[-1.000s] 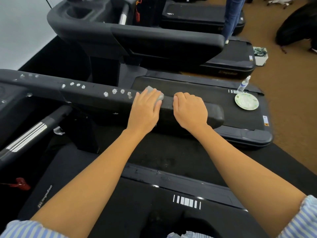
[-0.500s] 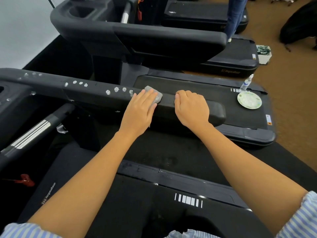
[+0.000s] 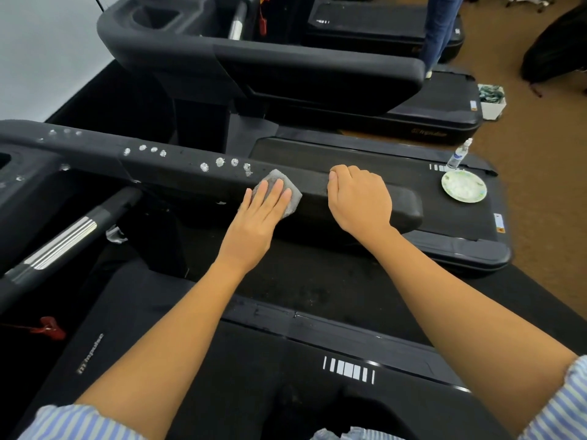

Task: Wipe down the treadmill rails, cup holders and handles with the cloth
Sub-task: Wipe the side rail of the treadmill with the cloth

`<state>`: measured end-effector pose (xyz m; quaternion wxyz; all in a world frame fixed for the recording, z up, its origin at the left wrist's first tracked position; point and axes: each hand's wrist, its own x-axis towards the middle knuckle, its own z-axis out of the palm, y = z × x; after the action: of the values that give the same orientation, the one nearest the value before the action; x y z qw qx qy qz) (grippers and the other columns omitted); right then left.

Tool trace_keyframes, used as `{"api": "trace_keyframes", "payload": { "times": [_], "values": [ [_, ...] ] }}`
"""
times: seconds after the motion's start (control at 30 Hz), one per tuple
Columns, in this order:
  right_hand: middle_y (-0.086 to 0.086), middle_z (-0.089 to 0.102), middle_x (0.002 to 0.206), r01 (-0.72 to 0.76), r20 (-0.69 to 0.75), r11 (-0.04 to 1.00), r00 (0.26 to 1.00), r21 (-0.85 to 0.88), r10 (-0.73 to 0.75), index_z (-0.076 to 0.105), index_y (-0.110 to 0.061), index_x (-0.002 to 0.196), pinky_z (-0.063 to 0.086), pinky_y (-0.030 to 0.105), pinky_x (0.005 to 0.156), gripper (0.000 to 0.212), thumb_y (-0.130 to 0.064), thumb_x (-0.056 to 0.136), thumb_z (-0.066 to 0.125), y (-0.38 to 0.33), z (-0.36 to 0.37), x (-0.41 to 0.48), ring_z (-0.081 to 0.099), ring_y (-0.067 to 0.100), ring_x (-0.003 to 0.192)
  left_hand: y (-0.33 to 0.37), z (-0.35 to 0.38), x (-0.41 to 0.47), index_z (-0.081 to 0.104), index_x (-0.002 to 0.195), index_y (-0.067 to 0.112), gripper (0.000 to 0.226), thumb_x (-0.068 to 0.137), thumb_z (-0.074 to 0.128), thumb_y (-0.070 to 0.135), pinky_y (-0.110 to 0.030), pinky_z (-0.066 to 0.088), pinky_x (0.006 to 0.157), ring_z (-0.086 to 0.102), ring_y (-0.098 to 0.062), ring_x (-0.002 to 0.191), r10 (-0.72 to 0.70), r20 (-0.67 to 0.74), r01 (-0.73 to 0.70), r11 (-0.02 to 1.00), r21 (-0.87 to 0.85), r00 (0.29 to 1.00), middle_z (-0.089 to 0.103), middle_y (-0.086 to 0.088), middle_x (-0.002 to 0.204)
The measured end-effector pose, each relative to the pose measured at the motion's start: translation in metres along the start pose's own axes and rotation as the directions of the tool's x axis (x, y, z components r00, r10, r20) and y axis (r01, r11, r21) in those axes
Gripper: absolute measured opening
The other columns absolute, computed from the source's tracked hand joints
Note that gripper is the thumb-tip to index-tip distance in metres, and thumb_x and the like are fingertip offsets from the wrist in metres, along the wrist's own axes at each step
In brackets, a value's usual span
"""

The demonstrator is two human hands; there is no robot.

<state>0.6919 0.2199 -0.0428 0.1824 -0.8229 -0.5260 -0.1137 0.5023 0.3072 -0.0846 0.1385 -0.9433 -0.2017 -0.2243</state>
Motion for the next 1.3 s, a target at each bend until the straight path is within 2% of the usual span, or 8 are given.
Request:
{"api": "trace_keyframes", "payload": {
  "times": [0.13, 0.3, 0.43, 0.73, 0.87, 0.97, 1.1, 1.3],
  "values": [
    [0.006, 0.065, 0.085, -0.001, 0.015, 1.000, 1.000, 0.008, 0.001, 0.062, -0.009, 0.098, 0.036, 0.033, 0.068, 0.039, -0.026, 0.099, 0.026, 0.000, -0.002, 0.000, 0.058, 0.025, 0.073, 0.015, 0.002, -0.002, 0.028, 0.139, 0.003, 0.065, 0.082, 0.057, -0.009, -0.049, 0.022, 0.110, 0.030, -0.043, 0.132, -0.150, -0.019, 0.147, 0.984, -0.100, 0.989, 0.037, -0.021, 0.142],
    [0.007, 0.065, 0.077, 0.012, -0.033, 1.000, 0.999, -0.008, -0.012, 0.062, -0.008, 0.093, 0.032, 0.032, 0.061, 0.050, -0.030, 0.095, 0.018, -0.002, 0.000, -0.001, 0.057, 0.025, 0.065, 0.033, 0.007, 0.002, 0.033, 0.138, 0.008, 0.061, 0.080, 0.047, -0.007, -0.051, 0.015, 0.110, 0.025, -0.034, 0.134, 0.259, 0.012, -0.254, 0.954, -0.162, 0.966, 0.042, -0.012, 0.142],
    [0.006, 0.063, 0.074, 0.013, -0.044, 1.000, 0.999, 0.004, -0.013, 0.062, -0.009, 0.091, 0.030, 0.030, 0.060, 0.049, -0.030, 0.094, 0.018, -0.001, 0.000, -0.001, 0.055, 0.024, 0.062, 0.014, 0.005, 0.003, 0.033, 0.138, 0.008, 0.063, 0.078, 0.046, -0.009, -0.050, 0.020, 0.109, 0.029, -0.030, 0.134, 0.273, 0.035, -0.267, 0.956, -0.119, 0.961, 0.034, -0.008, 0.144],
    [0.008, 0.065, 0.076, 0.013, -0.035, 1.000, 0.999, 0.010, -0.013, 0.064, -0.006, 0.093, 0.033, 0.032, 0.062, 0.039, -0.024, 0.097, 0.029, -0.002, -0.002, -0.001, 0.057, 0.026, 0.064, -0.020, 0.002, -0.007, 0.034, 0.137, 0.009, 0.058, 0.082, 0.036, -0.008, -0.051, 0.025, 0.108, 0.032, -0.036, 0.132, 0.148, -0.009, -0.149, 0.985, -0.083, 0.989, 0.033, -0.009, 0.143],
    [0.008, 0.067, 0.085, 0.004, 0.002, 1.000, 1.000, 0.008, -0.004, 0.063, -0.007, 0.101, 0.036, 0.032, 0.067, 0.038, -0.024, 0.099, 0.029, -0.003, -0.005, -0.002, 0.059, 0.026, 0.073, -0.023, -0.005, -0.007, 0.033, 0.138, 0.003, 0.057, 0.084, 0.045, -0.012, -0.048, 0.026, 0.110, 0.032, -0.038, 0.133, -0.102, 0.002, 0.101, 0.981, -0.163, 0.995, 0.038, -0.018, 0.143],
    [0.009, 0.068, 0.102, -0.047, 0.038, 0.995, 0.998, 0.090, 0.044, 0.062, -0.008, 0.112, 0.042, 0.036, 0.085, 0.037, -0.024, 0.099, 0.031, -0.005, -0.009, 0.001, 0.062, 0.026, 0.091, -0.026, -0.025, -0.006, 0.031, 0.140, 0.002, 0.052, 0.090, 0.046, -0.007, -0.040, 0.024, 0.112, 0.031, -0.030, 0.135, -0.369, 0.021, 0.342, 0.836, -0.430, 0.929, 0.037, -0.013, 0.144],
    [0.005, 0.058, 0.128, -0.165, 0.048, 0.908, 0.986, 0.385, 0.159, 0.053, -0.011, 0.128, 0.034, 0.035, 0.107, 0.036, -0.023, 0.099, 0.035, -0.015, -0.017, 0.003, 0.048, 0.019, 0.122, -0.017, -0.062, 0.005, 0.037, 0.139, 0.011, 0.044, 0.096, 0.044, 0.006, -0.022, 0.044, 0.097, 0.053, -0.013, 0.116, -0.649, 0.089, 0.489, 0.469, -0.735, 0.756, 0.052, -0.003, 0.132],
    [-0.006, 0.052, 0.132, -0.162, 0.157, 0.622, 0.986, 0.766, 0.063, 0.047, -0.018, 0.134, 0.037, 0.017, 0.100, 0.037, -0.028, 0.099, 0.039, -0.081, -0.043, -0.011, 0.045, 0.003, 0.120, 0.002, -0.095, 0.012, 0.052, 0.128, 0.016, 0.034, 0.094, 0.051, 0.015, -0.018, 0.047, 0.092, 0.054, 0.000, 0.110, -0.753, 0.263, 0.492, 0.092, -0.866, 0.604, 0.058, 0.009, 0.120]
  ]
}}
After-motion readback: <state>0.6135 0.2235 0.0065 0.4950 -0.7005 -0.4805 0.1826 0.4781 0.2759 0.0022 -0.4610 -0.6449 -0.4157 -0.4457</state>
